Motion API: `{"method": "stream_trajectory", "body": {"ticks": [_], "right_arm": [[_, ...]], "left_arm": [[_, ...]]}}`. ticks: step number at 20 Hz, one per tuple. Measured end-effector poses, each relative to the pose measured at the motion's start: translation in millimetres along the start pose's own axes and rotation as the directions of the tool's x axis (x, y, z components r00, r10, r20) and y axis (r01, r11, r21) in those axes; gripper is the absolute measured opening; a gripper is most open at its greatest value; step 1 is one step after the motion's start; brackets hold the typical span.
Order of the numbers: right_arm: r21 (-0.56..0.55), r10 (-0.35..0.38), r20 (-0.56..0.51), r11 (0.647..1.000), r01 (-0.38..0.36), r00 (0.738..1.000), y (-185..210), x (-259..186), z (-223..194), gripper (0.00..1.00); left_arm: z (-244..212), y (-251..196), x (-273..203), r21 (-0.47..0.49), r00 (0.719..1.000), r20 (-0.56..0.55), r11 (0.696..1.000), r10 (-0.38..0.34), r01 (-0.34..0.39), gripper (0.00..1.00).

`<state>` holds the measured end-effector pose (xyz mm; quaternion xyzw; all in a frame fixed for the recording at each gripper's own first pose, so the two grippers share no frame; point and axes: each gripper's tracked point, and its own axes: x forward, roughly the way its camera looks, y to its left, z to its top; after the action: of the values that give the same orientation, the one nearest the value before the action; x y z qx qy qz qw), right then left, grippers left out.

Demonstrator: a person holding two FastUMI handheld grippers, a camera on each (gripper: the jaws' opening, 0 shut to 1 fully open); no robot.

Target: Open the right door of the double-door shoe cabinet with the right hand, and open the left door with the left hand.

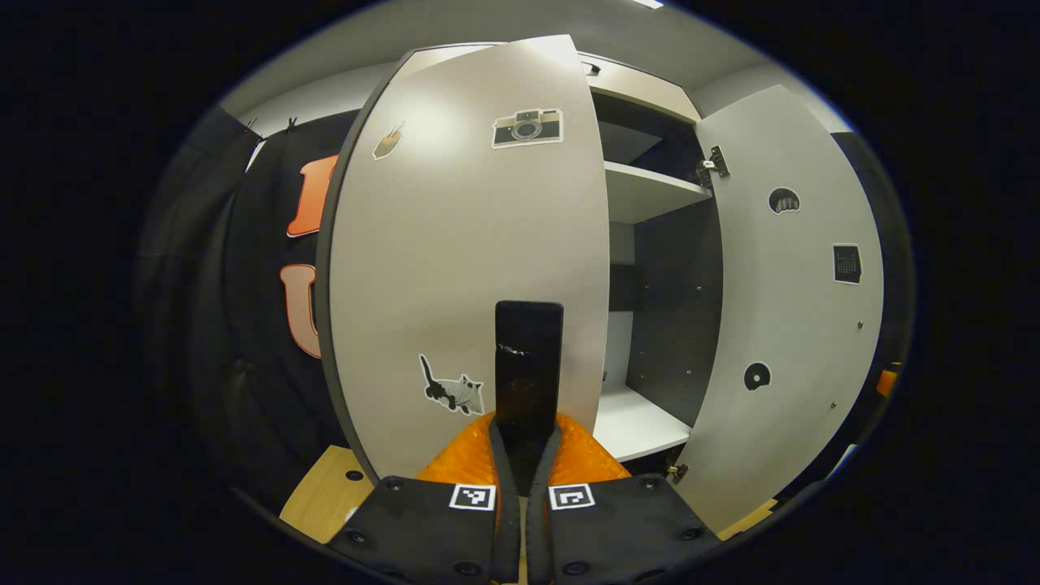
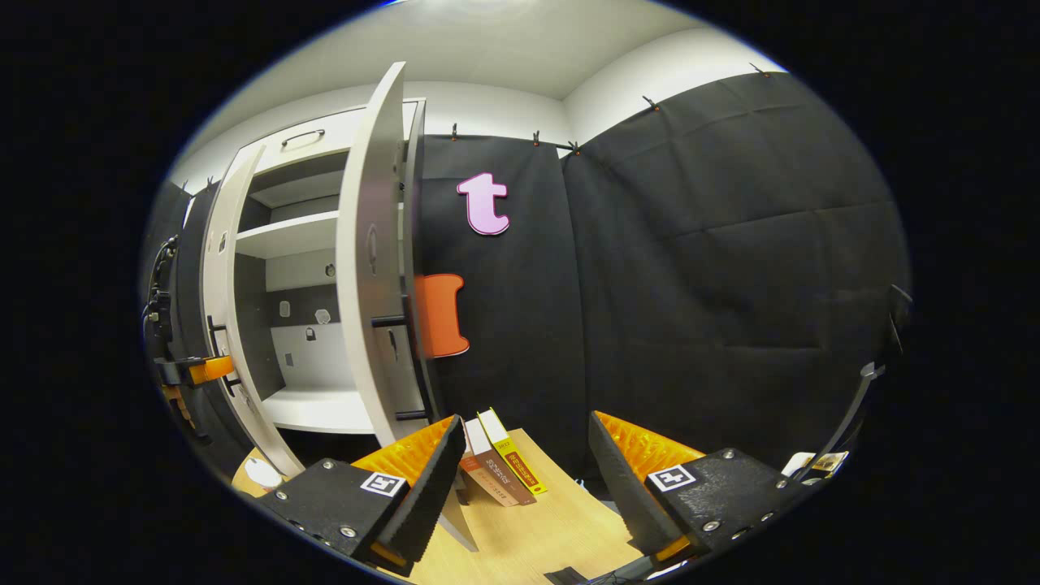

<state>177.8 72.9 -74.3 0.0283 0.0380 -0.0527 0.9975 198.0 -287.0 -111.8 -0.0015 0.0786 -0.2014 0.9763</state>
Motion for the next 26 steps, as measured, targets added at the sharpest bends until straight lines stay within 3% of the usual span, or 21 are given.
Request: {"method": "stream_trajectory", "body": {"ticks": [9, 11, 17, 26], "right_arm": [[-0.001, 0.039, 0.014, 0.999, -0.039, 0.999, 42, -29, 0, 0.99], [-0.002, 0.048, 0.013, 0.999, -0.048, 0.999, 52, -36, -3, 0.93], [0.012, 0.07, 0.004, 0.997, -0.07, 0.998, 78, -50, -10, 0.93], [-0.007, 0.083, 0.017, 0.997, -0.083, 0.996, 101, -63, -14, 0.93]], "left_arm": [[0, 38, -57, -0.024, 1.0, 0.021, 1.0, -0.015, 0.016, 0.1], [2, 49, -68, -0.02, 1.0, 0.025, 1.0, -0.002, 0.003, 0.1], [3, 82, -90, 0.002, 0.997, 0.045, 0.998, 0.069, -0.069, 0.09], [3, 128, -112, 0.011, 0.993, 0.046, 0.994, 0.112, -0.112, 0.06]]}}
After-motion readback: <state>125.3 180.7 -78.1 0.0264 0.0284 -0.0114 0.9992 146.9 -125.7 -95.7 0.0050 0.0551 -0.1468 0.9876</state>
